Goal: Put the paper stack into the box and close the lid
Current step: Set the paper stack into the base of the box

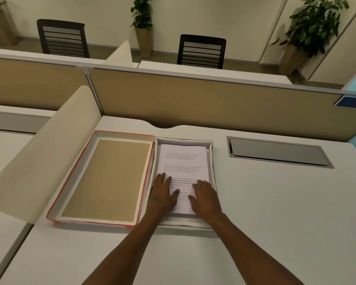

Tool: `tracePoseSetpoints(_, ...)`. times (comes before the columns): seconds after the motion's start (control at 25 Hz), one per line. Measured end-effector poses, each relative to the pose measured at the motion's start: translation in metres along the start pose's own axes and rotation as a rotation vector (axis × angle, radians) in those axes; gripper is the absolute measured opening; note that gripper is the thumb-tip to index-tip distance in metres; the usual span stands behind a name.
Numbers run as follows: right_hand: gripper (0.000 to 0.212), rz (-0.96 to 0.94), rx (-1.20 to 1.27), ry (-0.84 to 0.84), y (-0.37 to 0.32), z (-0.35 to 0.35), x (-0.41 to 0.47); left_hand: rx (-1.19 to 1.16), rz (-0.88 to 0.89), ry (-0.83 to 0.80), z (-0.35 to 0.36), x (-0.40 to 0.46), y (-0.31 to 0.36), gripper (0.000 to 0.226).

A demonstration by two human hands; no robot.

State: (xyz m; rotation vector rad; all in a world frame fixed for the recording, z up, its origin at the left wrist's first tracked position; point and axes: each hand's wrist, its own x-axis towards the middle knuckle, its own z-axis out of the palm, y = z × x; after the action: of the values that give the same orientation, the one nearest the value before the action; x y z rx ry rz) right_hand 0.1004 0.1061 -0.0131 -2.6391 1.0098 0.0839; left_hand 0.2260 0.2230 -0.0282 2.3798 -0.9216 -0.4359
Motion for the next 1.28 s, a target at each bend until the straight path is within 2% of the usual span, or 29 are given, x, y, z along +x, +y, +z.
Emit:
tracePoseSetpoints(0.64, 0.061, -0.041, -0.008, 0.012, -0.001, -0.001, -0.009, 0.109, 0.101, 0.008, 0.0, -0.003, -0.001, 0.064)
tracePoseSetpoints(0.8, 0.058, -0.059, 0.085, 0.076, -0.001, -0.007, -0.013, -0.064, 0.131, 0.105, -0.009, -0.021, 0.013, 0.062)
tracePoseSetpoints(0.92, 0.054, -0.117, 0.195, 0.118, -0.015, -0.011, -0.018, -0.158, 0.07, 0.178, -0.029, -0.034, 0.004, 0.058)
tracePoseSetpoints(1.08, 0.053, -0.25, 0.253, 0.099, -0.057, -0.004, -0.032, -0.161, -0.039, 0.306, -0.07, -0.043, -0.035, 0.048)
tracePoseSetpoints(1.28, 0.061, -0.452, 0.127, -0.035, -0.107, 0.01, -0.045, -0.069, -0.181, 0.348, -0.116, -0.05, -0.09, 0.046)
